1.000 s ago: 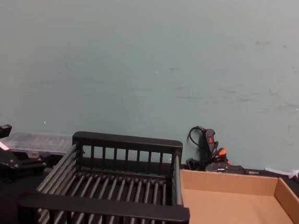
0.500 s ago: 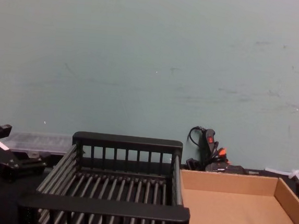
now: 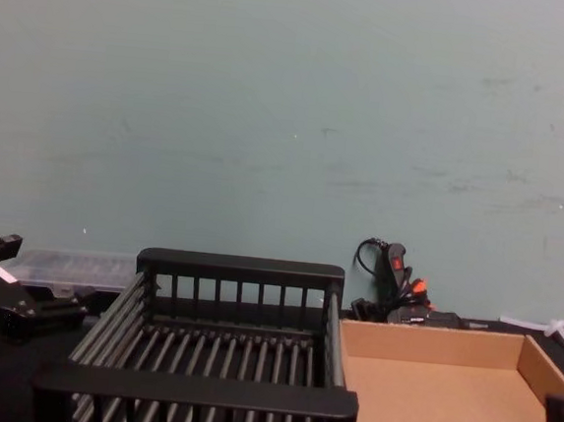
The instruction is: Pick up the white tape and place it into the black box , Pick up the silver tape and place it into the brown box.
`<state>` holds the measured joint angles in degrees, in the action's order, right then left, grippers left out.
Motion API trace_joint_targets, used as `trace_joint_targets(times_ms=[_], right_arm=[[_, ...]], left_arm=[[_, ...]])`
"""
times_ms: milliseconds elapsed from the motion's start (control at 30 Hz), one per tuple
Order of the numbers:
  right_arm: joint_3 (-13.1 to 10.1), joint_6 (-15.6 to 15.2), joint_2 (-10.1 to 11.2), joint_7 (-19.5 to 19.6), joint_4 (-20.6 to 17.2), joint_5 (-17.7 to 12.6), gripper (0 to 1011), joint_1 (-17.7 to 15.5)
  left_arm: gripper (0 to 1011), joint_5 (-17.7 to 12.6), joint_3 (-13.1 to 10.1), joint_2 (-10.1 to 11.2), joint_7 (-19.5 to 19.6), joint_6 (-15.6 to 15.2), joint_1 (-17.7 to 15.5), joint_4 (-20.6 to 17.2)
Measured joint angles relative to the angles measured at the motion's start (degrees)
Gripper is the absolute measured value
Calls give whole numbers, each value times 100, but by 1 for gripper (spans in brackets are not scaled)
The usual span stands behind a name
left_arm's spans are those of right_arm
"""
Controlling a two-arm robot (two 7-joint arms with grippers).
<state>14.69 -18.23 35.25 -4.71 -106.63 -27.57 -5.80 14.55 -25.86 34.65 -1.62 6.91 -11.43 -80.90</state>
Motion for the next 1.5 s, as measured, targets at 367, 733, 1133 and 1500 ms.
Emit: trace_joint_targets(times_ms=[367, 733, 1133, 1500], right_arm=[[-79, -517, -26, -111, -260, -124, 1002, -302], [-9, -842, -105, -209, -198, 17, 1002, -375], [59, -1064, -194, -350, -43, 242, 1002, -271], [52, -1182, -331, -447, 82, 380, 1002, -199]], left_arm=[[1001, 0, 0, 0, 0, 0, 0, 0], [1001, 0, 0, 0, 0, 0, 0, 0], [1001, 0, 0, 0, 0, 0, 0, 0], [1001, 0, 0, 0, 0, 0, 0, 0]])
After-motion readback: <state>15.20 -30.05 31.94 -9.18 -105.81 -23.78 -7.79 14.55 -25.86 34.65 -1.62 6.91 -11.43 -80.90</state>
